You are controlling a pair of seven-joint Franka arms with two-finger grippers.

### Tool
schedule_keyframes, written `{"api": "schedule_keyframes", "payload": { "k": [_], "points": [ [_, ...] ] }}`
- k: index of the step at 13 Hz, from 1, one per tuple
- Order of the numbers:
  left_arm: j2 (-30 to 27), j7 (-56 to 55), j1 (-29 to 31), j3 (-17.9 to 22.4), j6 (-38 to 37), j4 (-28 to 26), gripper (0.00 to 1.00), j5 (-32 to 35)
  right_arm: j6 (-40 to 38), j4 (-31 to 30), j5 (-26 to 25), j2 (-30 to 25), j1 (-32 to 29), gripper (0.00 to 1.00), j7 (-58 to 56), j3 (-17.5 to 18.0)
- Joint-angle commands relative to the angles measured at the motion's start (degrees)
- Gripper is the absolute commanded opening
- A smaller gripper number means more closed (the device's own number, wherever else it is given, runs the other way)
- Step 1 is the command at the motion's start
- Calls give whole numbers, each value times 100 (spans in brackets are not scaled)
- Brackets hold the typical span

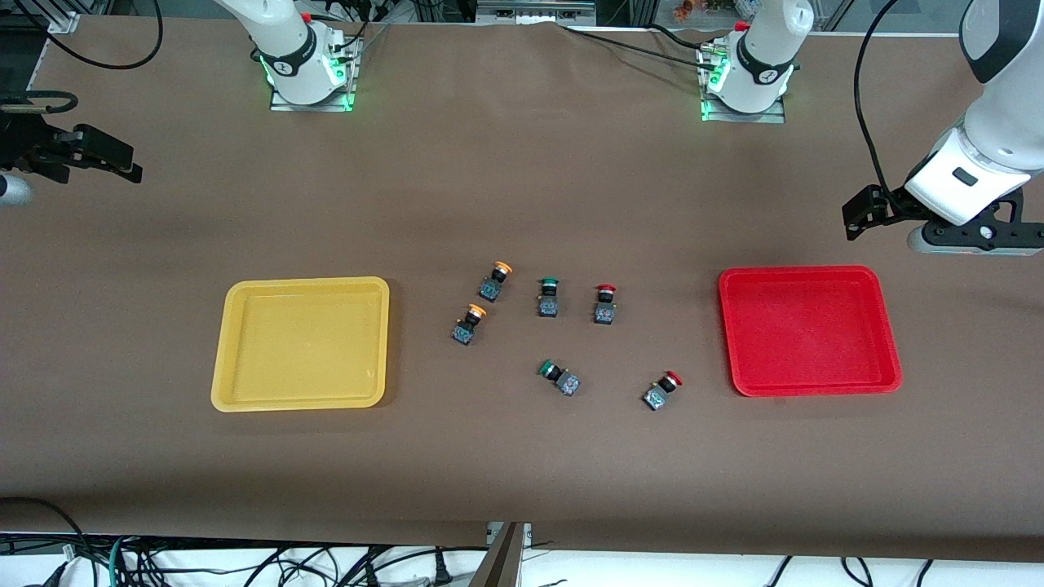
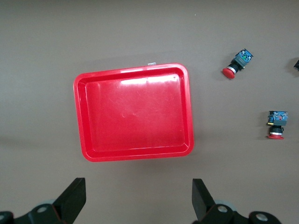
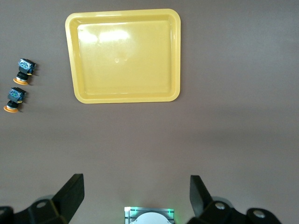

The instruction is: Place red and yellow buttons in trays

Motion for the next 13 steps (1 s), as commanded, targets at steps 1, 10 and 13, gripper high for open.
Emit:
{"api": "schedule_keyframes", "payload": {
  "k": [1, 10, 13],
  "points": [
    [83, -30, -76, 60, -148, 185, 100, 126, 44, 37, -89, 194, -62, 100, -17, 71],
    [100, -30, -76, 60, -140, 221, 100, 126, 2335, 20, 394, 2354, 1016, 100, 2543, 176],
    [100, -30, -76, 60, -140, 229, 100, 126, 3565, 20, 518, 3101, 1799, 100, 4424, 176]
  ]
}}
